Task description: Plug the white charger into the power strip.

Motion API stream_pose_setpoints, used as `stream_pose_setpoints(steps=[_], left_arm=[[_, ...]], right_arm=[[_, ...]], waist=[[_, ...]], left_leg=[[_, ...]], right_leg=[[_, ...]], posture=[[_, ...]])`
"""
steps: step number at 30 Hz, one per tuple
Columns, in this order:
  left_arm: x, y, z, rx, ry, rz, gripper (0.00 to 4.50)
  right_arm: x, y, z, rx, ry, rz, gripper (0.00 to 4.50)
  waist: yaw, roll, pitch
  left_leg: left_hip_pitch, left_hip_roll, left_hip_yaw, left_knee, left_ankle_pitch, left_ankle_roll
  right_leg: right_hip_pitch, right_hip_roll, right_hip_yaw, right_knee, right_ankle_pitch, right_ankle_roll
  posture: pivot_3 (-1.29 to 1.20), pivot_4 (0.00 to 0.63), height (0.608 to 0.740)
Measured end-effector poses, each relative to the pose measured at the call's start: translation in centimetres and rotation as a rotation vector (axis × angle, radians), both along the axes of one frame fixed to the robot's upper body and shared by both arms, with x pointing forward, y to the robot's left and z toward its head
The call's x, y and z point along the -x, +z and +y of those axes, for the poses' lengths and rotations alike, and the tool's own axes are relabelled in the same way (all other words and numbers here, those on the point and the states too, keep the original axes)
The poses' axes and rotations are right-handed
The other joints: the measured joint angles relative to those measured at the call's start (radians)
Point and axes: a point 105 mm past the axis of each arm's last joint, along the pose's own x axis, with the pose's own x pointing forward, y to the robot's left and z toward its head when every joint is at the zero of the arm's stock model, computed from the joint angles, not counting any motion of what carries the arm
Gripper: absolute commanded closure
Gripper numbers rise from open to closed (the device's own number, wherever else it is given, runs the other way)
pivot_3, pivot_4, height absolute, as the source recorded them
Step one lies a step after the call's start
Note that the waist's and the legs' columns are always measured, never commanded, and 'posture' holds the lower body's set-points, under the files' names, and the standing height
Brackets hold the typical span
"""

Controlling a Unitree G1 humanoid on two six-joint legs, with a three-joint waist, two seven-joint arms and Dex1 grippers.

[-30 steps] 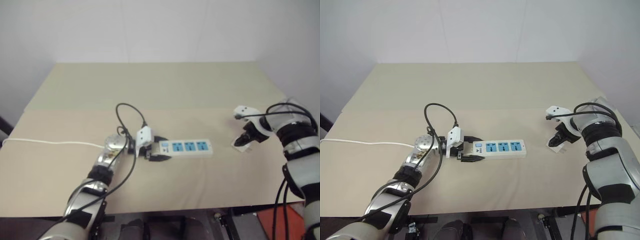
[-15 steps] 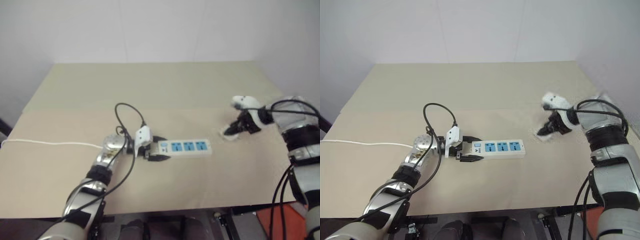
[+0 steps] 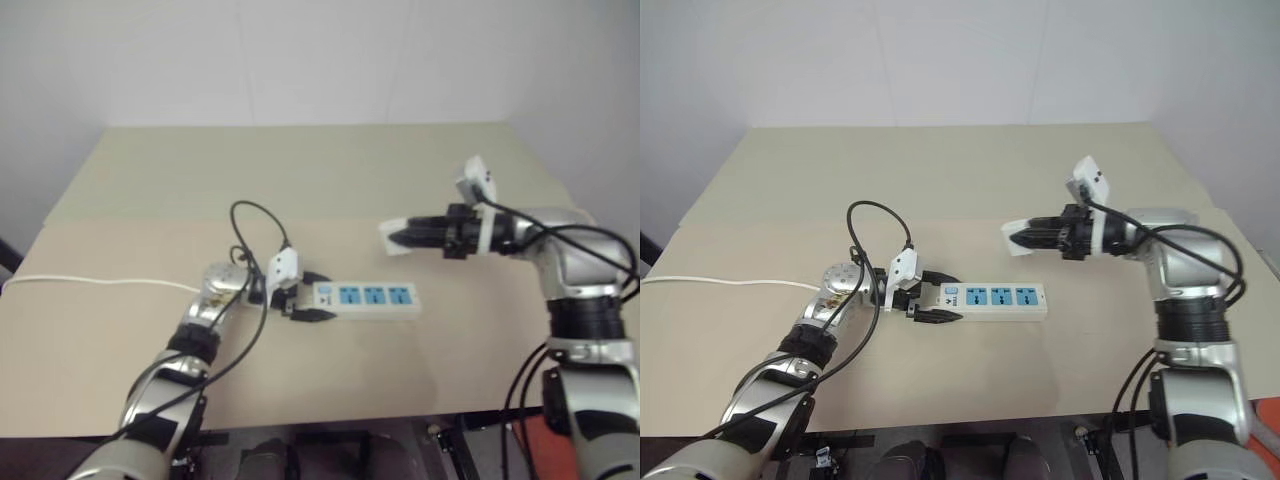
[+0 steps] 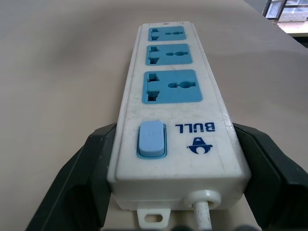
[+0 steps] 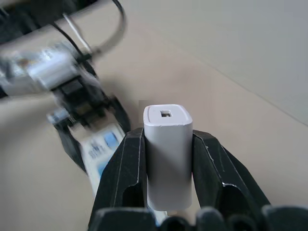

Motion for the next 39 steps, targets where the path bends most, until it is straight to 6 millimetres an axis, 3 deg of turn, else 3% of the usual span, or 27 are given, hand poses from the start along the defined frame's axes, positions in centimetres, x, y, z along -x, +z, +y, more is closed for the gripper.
stream_pose_setpoints(steps=[6, 18, 23, 39], left_arm=[[0.0, 0.3, 0.5, -0.017, 0.001, -0.006, 1.23], [0.5, 0.3, 0.9, -0.023, 0.011, -0.005, 1.23], [0.7, 0.3, 1.3, -0.023, 0.016, -0.006, 1.23], [0.9, 0.2, 1.4, -0.030, 0.018, 0.002, 1.23]], right_arm=[[0.5, -1.3, 2.4, -0.108, 0.064, -0.116, 3.41], [1.4, -4.7, 4.9, -0.132, 0.171, -0.186, 3.41], [1.4, -6.4, 5.4, -0.122, 0.175, -0.163, 3.41], [1.6, -7.7, 5.9, -0.112, 0.180, -0.191, 3.41]], waist=[[0.001, 0.000, 0.000], [-0.002, 0.000, 0.000], [-0.003, 0.000, 0.000], [-0.003, 0.000, 0.000]], left_leg=[[0.000, -0.001, 0.000, 0.000, 0.000, 0.000], [0.001, 0.000, 0.000, 0.000, 0.000, 0.000], [0.002, 0.000, 0.000, 0.000, 0.000, 0.000], [0.002, 0.000, 0.000, -0.001, 0.000, -0.001]], right_leg=[[0.000, 0.000, 0.000, 0.000, 0.000, 0.000], [0.001, 0.001, 0.000, 0.000, 0.000, 0.000], [0.001, 0.001, 0.000, 0.000, 0.000, 0.000], [0.001, 0.002, 0.000, 0.000, 0.000, 0.000]], posture=[[0.00, 0.150, 0.740], [0.00, 0.150, 0.740], [0.00, 0.150, 0.740], [0.00, 0.150, 0.740]])
